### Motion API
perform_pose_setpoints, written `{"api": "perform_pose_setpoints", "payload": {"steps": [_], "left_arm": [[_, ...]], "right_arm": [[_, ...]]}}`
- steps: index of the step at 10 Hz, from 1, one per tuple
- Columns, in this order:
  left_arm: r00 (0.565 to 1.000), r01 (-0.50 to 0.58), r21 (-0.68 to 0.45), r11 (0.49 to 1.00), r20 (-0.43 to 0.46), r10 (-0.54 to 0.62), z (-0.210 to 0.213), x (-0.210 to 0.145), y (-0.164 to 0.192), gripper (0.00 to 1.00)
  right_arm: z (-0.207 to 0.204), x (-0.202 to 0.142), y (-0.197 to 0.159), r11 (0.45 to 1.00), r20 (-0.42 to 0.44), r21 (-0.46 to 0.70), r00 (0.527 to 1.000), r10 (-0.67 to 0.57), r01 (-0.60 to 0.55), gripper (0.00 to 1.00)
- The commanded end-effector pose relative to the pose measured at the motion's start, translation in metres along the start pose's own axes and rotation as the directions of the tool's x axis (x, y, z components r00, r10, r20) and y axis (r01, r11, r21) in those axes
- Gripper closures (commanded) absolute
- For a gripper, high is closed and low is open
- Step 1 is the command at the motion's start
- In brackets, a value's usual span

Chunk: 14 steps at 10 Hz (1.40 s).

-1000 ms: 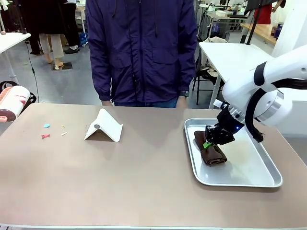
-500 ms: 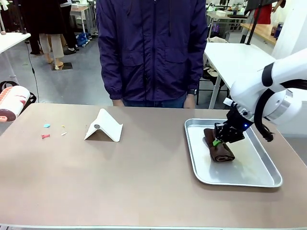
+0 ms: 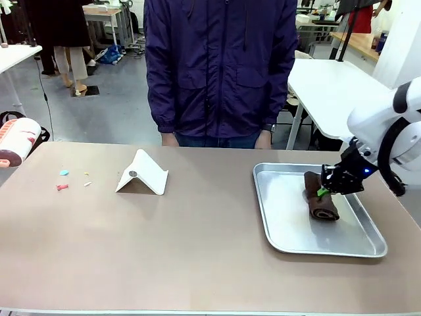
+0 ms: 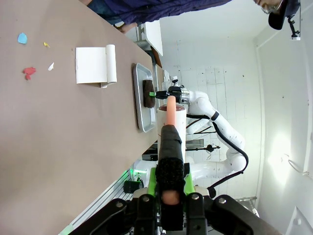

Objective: Clean the surface of the table.
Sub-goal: If a person points to the right, clean the right side of the table with your right hand, and if they point to the left, clean the left side with your left hand.

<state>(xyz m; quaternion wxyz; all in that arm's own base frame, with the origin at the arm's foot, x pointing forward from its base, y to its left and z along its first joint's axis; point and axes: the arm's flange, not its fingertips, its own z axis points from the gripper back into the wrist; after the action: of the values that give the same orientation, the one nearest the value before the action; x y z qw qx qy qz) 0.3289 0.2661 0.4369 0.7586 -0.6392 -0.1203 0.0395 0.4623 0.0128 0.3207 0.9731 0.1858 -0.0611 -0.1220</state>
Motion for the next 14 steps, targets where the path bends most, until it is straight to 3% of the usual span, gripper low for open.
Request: {"api": "perform_pose_setpoints", "payload": {"steps": [1, 5, 7, 10, 11, 13, 14], "left_arm": [[1.000, 0.018, -0.006, 1.000, -0.002, -0.018, 0.002, -0.003, -0.001, 1.00], [1.000, 0.018, -0.006, 1.000, -0.002, -0.018, 0.002, -0.003, -0.001, 1.00], [1.000, 0.018, -0.006, 1.000, -0.002, -0.018, 0.002, -0.003, -0.001, 1.00], [1.000, 0.018, -0.006, 1.000, -0.002, -0.018, 0.002, -0.003, -0.001, 1.00], [1.000, 0.018, -0.006, 1.000, -0.002, -0.018, 0.002, -0.003, -0.001, 1.00], [1.000, 0.018, -0.006, 1.000, -0.002, -0.018, 0.002, -0.003, -0.001, 1.00], [1.000, 0.018, -0.006, 1.000, -0.002, -0.018, 0.002, -0.003, -0.001, 1.00]], "right_arm": [[0.008, -0.007, -0.010, 0.998, 0.017, 0.048, 0.999, -0.051, 0.050, 0.90], [0.019, -0.007, -0.017, 0.977, -0.002, 0.208, 0.999, -0.042, 0.042, 0.90], [0.034, -0.008, -0.026, 0.920, -0.025, 0.390, 0.999, -0.022, 0.030, 0.90], [0.062, -0.013, -0.046, 0.698, -0.090, 0.712, 0.996, -0.019, 0.077, 0.90], [0.069, -0.014, -0.052, 0.631, -0.120, 0.769, 0.993, -0.012, 0.101, 0.90], [0.092, -0.022, -0.070, 0.445, -0.175, 0.885, 0.984, 0.044, 0.137, 0.90], [0.105, -0.027, -0.081, 0.417, -0.178, 0.896, 0.984, 0.023, 0.153, 0.90]]}}
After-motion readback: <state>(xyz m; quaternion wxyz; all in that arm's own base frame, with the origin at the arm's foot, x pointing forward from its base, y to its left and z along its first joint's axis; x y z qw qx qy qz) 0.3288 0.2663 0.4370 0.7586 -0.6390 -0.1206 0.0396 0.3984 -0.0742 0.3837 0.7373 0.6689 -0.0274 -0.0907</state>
